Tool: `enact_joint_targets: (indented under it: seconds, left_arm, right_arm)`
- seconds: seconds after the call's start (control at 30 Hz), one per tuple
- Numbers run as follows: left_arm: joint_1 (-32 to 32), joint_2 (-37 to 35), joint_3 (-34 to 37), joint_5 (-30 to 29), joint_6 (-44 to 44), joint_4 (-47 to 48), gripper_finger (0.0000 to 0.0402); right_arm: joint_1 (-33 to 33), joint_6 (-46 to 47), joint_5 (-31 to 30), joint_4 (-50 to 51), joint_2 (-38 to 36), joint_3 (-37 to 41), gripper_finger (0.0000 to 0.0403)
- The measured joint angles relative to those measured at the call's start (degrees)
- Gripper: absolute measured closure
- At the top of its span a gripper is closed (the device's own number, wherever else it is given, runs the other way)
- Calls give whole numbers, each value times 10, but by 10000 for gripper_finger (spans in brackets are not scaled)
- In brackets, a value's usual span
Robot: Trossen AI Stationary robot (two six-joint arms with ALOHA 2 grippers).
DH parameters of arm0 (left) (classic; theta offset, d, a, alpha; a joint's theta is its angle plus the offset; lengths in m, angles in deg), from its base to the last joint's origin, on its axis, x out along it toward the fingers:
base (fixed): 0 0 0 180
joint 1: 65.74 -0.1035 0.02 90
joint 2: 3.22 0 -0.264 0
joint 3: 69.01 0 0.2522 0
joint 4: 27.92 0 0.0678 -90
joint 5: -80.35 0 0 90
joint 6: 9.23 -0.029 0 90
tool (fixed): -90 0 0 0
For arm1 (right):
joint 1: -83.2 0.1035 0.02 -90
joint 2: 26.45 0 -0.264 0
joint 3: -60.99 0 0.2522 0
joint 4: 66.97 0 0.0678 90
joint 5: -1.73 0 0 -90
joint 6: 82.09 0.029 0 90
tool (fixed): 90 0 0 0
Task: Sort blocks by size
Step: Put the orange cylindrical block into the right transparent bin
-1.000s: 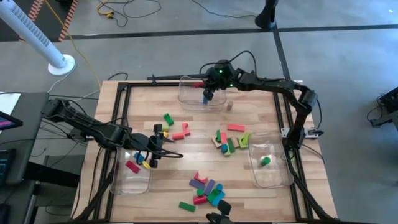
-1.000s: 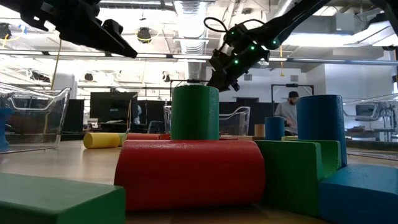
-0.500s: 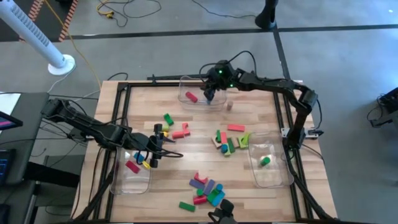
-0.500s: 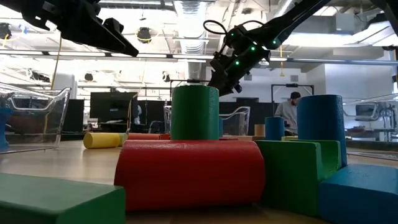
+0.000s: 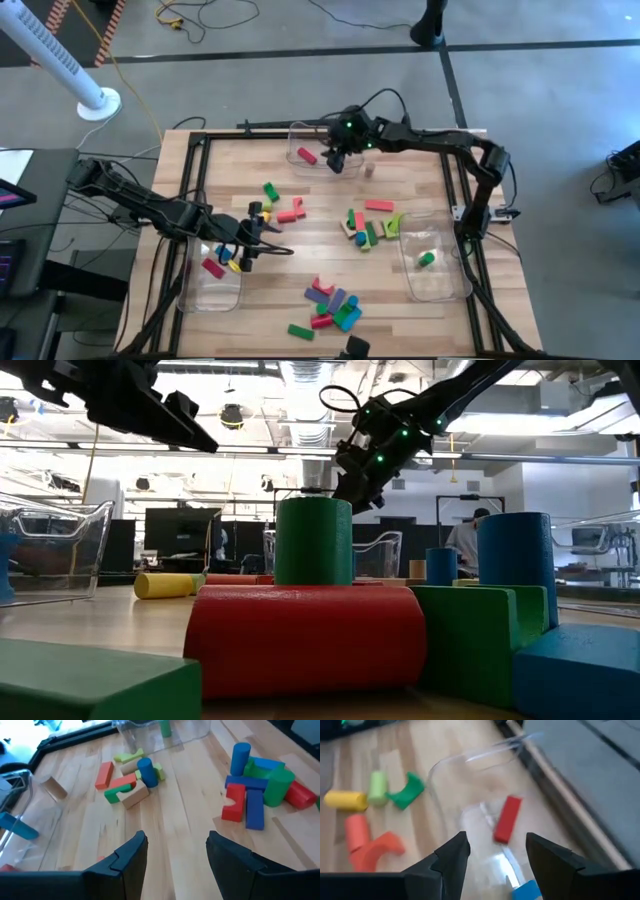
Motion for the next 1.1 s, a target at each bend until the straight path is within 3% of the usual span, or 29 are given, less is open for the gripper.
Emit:
enact_joint_targets:
  seconds: [0.27,0.57,1.1]
  left_arm:
    - [0,0,0,0,7,2,209]
    - [0,0,0,0,7,2,209]
    - [0,0,0,-1,-8,3,209]
  right_arm:
    - [50,-16,-7,76,-22,0,177]
    - [128,-26,-58,146,-78,0,177]
    - [346,25,-95,338,-130,0,177]
